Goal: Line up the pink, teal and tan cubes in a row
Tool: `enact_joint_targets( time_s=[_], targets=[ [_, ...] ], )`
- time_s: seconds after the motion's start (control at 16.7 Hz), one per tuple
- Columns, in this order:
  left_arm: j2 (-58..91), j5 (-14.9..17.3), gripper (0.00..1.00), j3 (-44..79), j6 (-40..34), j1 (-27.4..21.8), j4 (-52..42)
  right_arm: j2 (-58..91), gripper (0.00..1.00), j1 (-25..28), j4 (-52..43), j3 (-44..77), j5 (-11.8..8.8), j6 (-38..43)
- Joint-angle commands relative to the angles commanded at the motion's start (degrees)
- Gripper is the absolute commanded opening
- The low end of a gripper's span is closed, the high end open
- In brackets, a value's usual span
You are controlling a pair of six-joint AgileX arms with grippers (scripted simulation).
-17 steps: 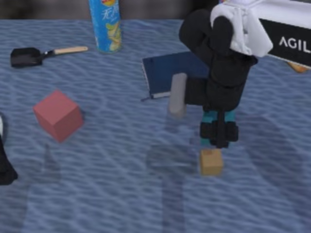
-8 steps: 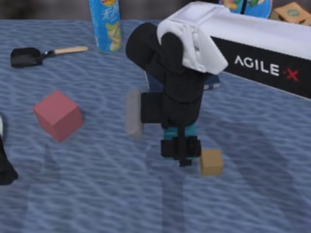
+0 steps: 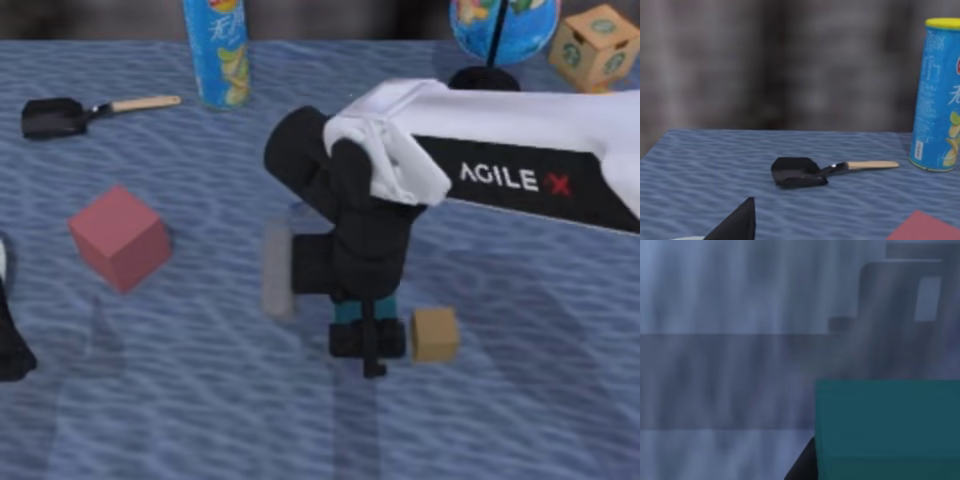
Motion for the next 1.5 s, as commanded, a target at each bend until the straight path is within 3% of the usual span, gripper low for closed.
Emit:
enact_joint_targets(
  time_s=[0.36, 1.14, 1.5],
  targets=[
    [0.0, 0.0, 1.0, 0.0, 0.0, 0.0, 0.0, 0.7, 0.0, 0.2, 2.2, -1.8, 0.0, -0.1],
    [0.0, 0.0, 1.0, 0.0, 0.0, 0.0, 0.0, 0.7, 0.98, 0.2, 2.2, -1.8, 0.0, -0.1],
    [0.0, 0.0, 1.0, 0.0, 0.0, 0.0, 0.0, 0.7, 1.0, 0.2, 2.2, -1.8, 0.0, -0.1]
  ],
)
